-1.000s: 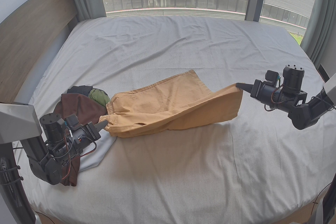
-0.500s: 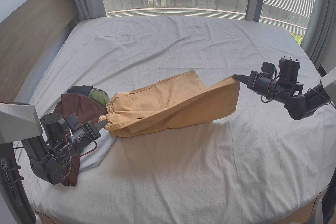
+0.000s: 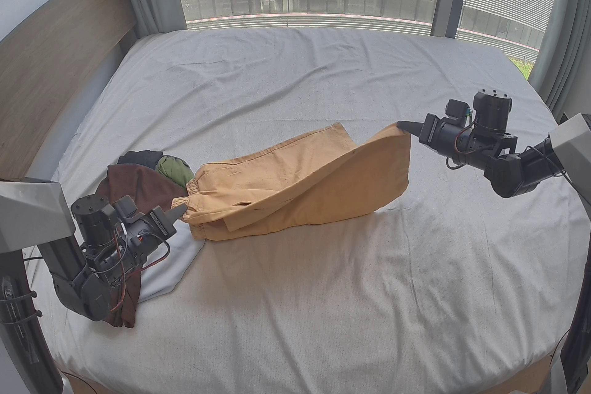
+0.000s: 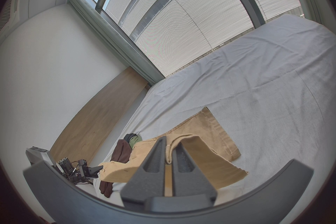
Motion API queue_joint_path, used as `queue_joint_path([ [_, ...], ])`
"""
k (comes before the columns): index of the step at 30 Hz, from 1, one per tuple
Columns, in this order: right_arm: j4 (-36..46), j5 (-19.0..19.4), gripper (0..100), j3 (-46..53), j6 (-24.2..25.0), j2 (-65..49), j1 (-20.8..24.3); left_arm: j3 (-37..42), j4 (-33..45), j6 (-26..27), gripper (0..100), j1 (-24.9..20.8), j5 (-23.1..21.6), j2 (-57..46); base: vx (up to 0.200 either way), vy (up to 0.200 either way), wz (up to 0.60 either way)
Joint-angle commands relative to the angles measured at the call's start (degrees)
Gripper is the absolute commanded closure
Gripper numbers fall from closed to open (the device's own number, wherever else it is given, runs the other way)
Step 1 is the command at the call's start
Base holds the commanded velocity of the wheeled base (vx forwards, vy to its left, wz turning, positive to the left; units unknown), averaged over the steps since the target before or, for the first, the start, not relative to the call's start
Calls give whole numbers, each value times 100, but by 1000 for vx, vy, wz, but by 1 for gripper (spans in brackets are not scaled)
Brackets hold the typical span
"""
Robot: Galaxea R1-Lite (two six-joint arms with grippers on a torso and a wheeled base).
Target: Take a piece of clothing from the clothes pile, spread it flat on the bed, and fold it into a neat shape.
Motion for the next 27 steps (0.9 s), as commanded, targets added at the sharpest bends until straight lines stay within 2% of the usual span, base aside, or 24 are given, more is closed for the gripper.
queue_joint_path([
  [1, 145, -68, 100, -454, 0, 347, 92, -90, -5, -113, 100, 11, 32, 1, 0, 0, 0],
  [9, 374, -165, 100, -1096, 0, 707, 118, -160, -5, -122, 100, 28, 40, 36, 0, 0, 0],
  [16, 672, -200, 100, -1931, 0, 1164, 118, -336, 3, -236, 100, 55, 357, 177, 0, 0, 0],
  [27, 927, -349, 100, -2933, 35, 1771, 215, -538, 3, -377, 100, 108, 497, 326, 0, 0, 0],
])
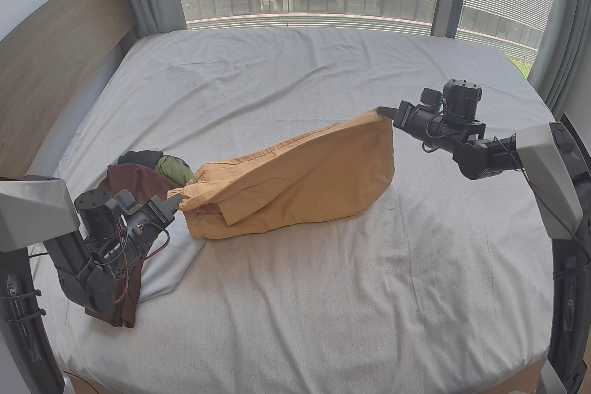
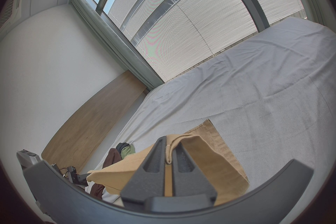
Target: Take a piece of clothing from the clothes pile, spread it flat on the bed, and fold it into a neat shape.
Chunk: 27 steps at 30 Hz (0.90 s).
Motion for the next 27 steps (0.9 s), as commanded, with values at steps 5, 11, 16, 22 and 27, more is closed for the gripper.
queue_joint_path([
  [5, 239, -56, 100, -702, 50, 532, 67, -244, -1, -42, 100, 28, 100, 216, 0, 0, 0],
  [11, 318, -205, 100, -1010, 41, 663, 58, -332, -1, -60, 100, 37, 100, 321, 0, 0, 0],
  [16, 318, -284, 100, -1256, 50, 822, 50, -394, -1, -60, 100, 37, 91, 392, 0, 0, 0],
  [22, 309, -399, 100, -1263, 58, 989, 58, -587, -10, -68, 100, 46, 100, 480, 0, 0, 0],
  [27, 292, -407, 100, -1263, 111, 1024, 85, -693, -10, -68, 100, 72, 100, 559, 0, 0, 0],
])
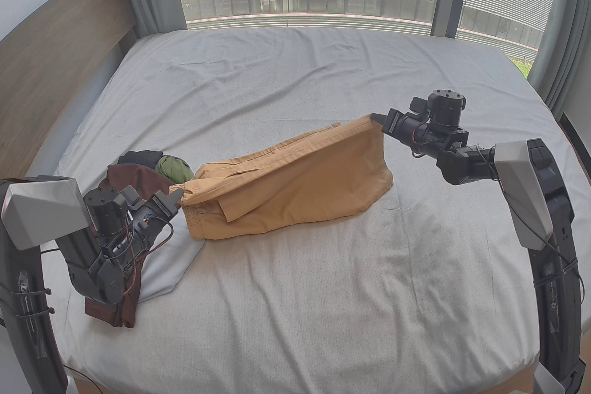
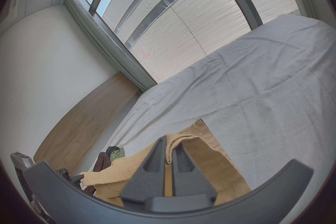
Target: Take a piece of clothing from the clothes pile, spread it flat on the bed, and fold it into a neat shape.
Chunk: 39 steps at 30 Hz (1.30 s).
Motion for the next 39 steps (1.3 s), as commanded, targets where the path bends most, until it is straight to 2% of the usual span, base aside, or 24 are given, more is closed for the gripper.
queue_joint_path([
  [1, -21, 1, 100, -1, 3, 117, 16, -98, -10, 9, 100, 6, -2, 97, 0, 0, 0],
  [8, -38, -192, 100, -1, 3, 407, 16, -204, -10, 0, 100, 15, -10, 255, 0, 0, 0],
  [15, -56, -192, 100, -1, 11, 504, 60, -327, -10, -79, 100, 41, -2, 273, 0, 0, 0],
  [16, -91, -201, 0, -1, 11, 512, 69, -353, -10, -88, 0, 59, -2, 273, 0, 0, 0],
  [21, -240, -474, 0, -1, 73, 609, 96, -485, -10, -132, 0, 120, 60, 255, 0, 0, 0],
  [30, -240, -509, 0, -1, 240, 433, 96, -608, -10, -132, 0, 138, 297, 202, 0, 0, 0],
  [33, -214, -693, 0, -1, 249, 108, 104, -503, -10, -141, 0, 112, 297, 44, 0, 0, 0],
  [37, -258, -746, 0, -1, 249, -569, 210, -195, -10, -132, 0, 41, 218, -193, 0, 0, 0],
  [39, -346, -702, 0, 586, 231, -1078, 236, -10, -10, -114, 0, -38, 42, -386, 0, 0, 0],
])
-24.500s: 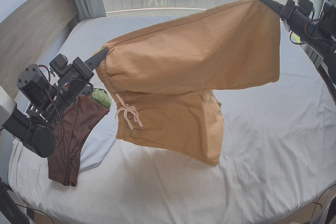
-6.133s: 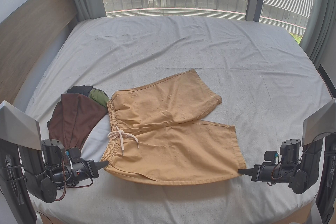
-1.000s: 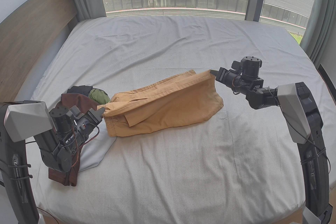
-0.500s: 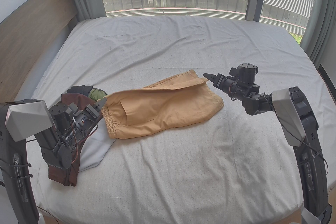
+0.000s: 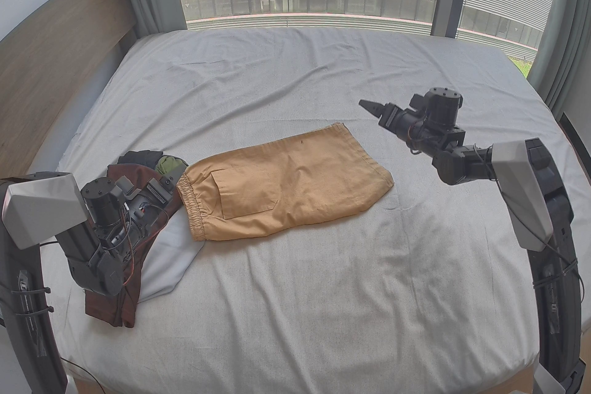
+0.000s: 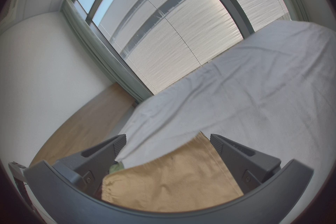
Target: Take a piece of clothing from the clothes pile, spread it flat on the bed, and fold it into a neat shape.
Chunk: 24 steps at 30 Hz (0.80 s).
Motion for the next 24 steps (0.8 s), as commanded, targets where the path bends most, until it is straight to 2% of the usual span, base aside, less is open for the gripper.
queue_joint_path([
  [1, -214, 56, 0, 1097, -39, -1311, 139, 524, -3, 26, 0, -191, -351, -549, 0, 0, 0],
  [5, -671, 74, 0, 2275, -197, -1891, 279, 920, -3, 44, 0, -358, -694, -891, 0, 0, 0],
  [9, -1049, 65, 0, 3558, -478, -2392, 376, 1175, -3, 184, 0, -621, -755, -1058, 0, 0, 0],
  [17, -1462, 39, 0, 4613, -549, -2621, 402, 1359, -3, 703, 0, -815, -738, -1067, 0, 0, 0],
  [24, -1805, -111, 0, 5079, -540, -2243, 429, 1473, -3, 1028, 0, -806, -729, -1058, 0, 0, 0],
])
